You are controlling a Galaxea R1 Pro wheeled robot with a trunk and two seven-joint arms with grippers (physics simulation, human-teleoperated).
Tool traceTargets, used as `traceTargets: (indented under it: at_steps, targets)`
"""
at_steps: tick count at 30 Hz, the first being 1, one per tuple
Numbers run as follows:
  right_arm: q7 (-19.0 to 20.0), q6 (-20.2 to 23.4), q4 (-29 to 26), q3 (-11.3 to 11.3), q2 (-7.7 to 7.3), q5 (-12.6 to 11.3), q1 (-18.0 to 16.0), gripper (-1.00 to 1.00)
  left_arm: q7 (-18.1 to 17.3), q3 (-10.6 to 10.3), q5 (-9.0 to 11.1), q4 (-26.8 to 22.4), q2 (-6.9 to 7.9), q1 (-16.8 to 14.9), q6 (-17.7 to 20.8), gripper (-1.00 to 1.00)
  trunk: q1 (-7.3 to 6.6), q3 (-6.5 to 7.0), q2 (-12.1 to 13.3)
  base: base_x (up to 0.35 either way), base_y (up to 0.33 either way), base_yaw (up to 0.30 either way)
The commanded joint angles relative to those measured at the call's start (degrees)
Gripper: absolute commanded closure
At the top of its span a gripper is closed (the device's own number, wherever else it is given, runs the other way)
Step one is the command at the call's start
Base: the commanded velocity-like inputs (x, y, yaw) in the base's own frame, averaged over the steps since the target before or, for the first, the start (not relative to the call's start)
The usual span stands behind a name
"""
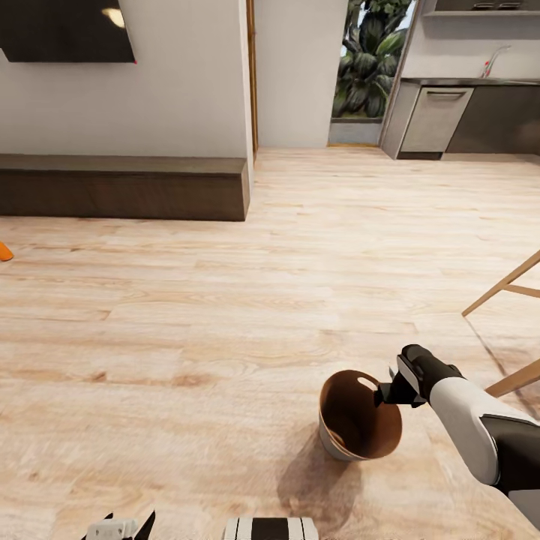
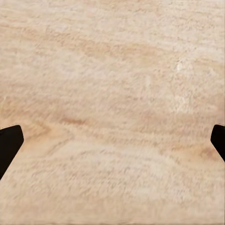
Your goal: Put the three can of soda from the living room inside the tash can in the kitchen.
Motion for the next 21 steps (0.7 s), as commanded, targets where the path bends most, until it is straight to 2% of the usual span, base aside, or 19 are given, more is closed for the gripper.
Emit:
traceTargets:
  at_steps: [1, 4, 21]
  targets:
    - [0.0, 0.0, 0.0, 0.0, 0.00, 0.0, 0.0, -1.00, 0.0, 0.0, 0.0, 0.0, 0.00, 0.0, 0.0, -1.00, 0.02, -0.23, 0.0, 0.000, 0.000, 0.000]
    - [0.0, 0.0, 0.0, 0.0, -0.01, 0.0, 0.0, -1.00, 0.0, 0.0, 0.0, 0.0, 0.00, 0.0, 0.0, -1.00, 0.10, -0.89, -0.1, 0.000, 0.000, 0.000]
    - [0.0, 0.0, 0.0, 0.0, -0.06, 0.0, 0.1, -1.00, 0.0, 0.0, 0.0, 0.1, 0.03, 0.0, -0.1, -1.00, 0.10, -0.89, -0.1, 0.000, 0.000, 0.000]
